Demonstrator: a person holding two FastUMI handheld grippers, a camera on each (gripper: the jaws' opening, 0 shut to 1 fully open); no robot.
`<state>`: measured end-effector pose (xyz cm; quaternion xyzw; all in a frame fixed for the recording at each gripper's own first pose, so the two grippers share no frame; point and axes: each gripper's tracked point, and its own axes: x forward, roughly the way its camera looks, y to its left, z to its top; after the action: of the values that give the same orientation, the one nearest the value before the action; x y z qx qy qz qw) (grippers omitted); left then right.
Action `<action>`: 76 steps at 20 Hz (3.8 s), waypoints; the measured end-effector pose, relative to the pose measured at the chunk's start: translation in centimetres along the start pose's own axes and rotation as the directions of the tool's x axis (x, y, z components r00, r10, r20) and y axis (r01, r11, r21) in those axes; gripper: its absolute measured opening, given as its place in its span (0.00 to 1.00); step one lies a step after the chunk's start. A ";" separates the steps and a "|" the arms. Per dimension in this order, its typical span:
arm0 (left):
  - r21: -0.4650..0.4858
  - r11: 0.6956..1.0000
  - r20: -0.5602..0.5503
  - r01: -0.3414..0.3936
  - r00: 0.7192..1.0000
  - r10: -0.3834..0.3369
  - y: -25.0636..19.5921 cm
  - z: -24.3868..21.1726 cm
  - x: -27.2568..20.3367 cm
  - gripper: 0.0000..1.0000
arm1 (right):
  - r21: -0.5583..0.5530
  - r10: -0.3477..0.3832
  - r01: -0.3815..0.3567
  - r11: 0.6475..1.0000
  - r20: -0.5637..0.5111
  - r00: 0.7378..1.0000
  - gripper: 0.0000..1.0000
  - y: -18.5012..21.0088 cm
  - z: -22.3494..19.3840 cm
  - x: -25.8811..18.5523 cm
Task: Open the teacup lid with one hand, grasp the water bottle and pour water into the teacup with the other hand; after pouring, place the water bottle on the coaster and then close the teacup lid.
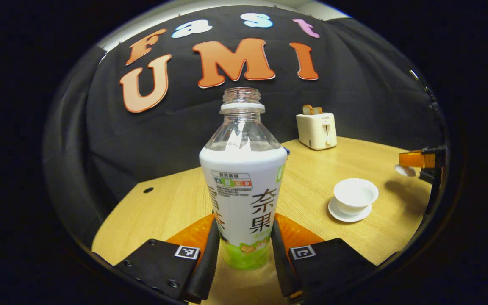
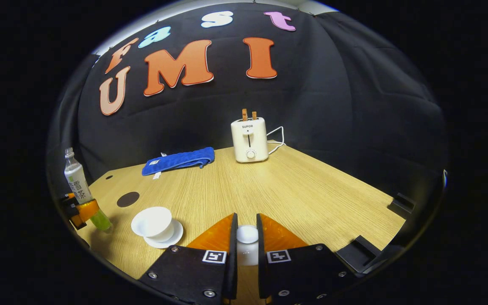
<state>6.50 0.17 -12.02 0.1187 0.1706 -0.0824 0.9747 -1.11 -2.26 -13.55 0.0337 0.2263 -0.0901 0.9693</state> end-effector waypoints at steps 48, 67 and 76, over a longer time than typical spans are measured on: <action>0.917 -0.217 -0.324 0.334 0.943 0.080 -5.1 3.7 6.4 0.64 | 0.036 -0.018 0.021 0.999 -0.081 0.997 0.20 -2.7 -2.5 -0.5; 0.928 0.264 -0.245 0.264 0.964 -0.101 -6.1 2.8 7.0 0.64 | 0.032 -0.002 0.005 0.999 -0.093 0.996 0.20 -2.1 -2.8 -0.4; 0.654 0.726 -0.152 0.211 0.977 -0.147 -5.7 2.7 9.0 0.63 | -0.001 0.021 -0.021 1.000 -0.083 0.996 0.20 -0.4 -2.0 -0.7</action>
<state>14.54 -7.03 -13.83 0.4454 0.1842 -0.2261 0.8465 -2.65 -2.35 -15.02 0.0388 0.2663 -0.0783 0.9599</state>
